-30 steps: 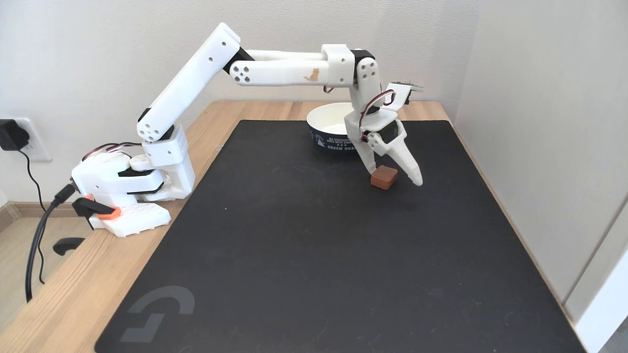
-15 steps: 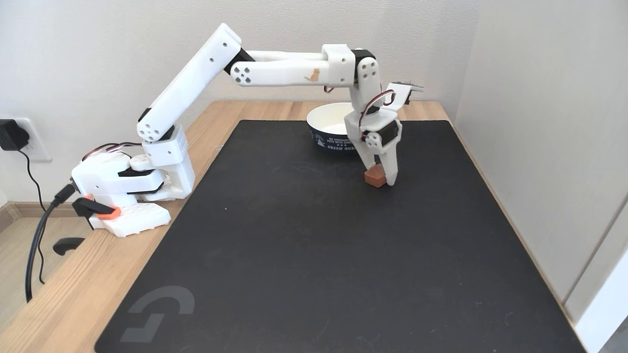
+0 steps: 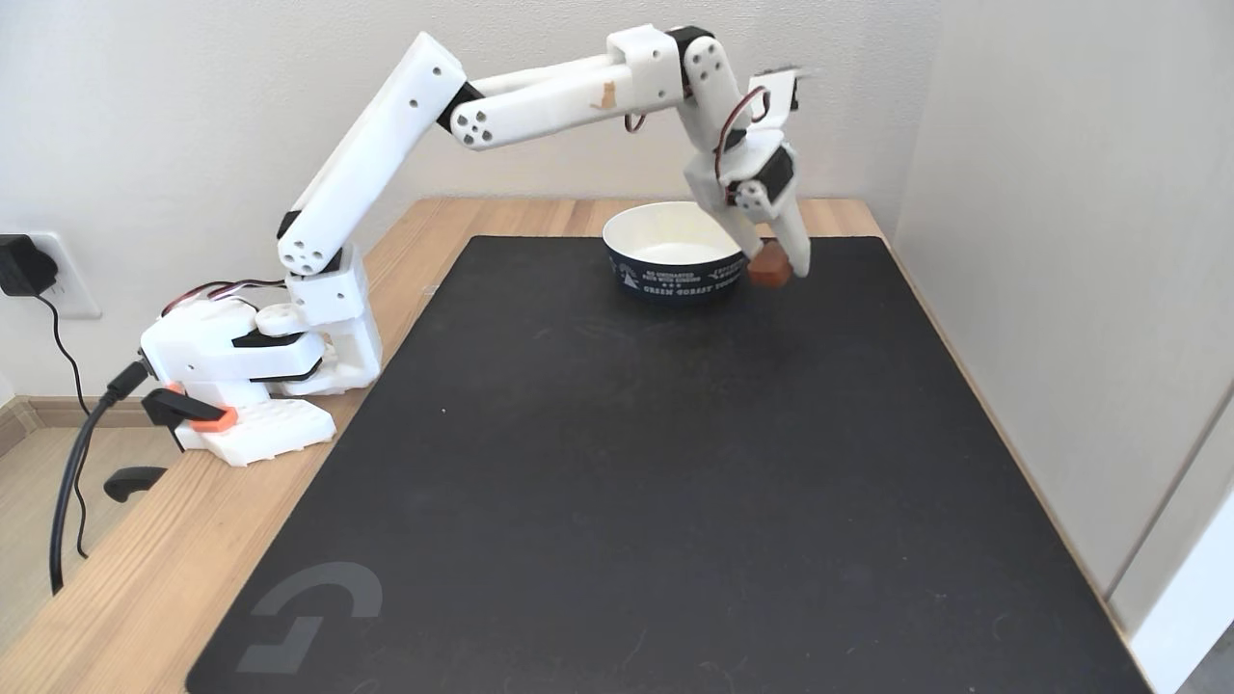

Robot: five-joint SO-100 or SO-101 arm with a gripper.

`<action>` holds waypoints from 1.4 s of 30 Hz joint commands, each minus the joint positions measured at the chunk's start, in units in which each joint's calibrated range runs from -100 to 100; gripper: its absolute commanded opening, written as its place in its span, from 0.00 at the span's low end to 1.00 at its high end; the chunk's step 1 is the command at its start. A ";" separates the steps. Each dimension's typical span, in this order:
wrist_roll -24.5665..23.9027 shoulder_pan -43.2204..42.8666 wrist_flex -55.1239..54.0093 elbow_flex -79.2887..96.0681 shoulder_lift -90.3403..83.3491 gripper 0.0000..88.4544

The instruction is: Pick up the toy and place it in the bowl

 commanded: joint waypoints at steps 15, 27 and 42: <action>-4.52 -19.00 -17.19 16.28 -10.33 0.04; -6.51 -20.68 -16.77 18.44 -10.41 0.22; -2.33 -15.24 -12.70 9.25 -20.75 0.06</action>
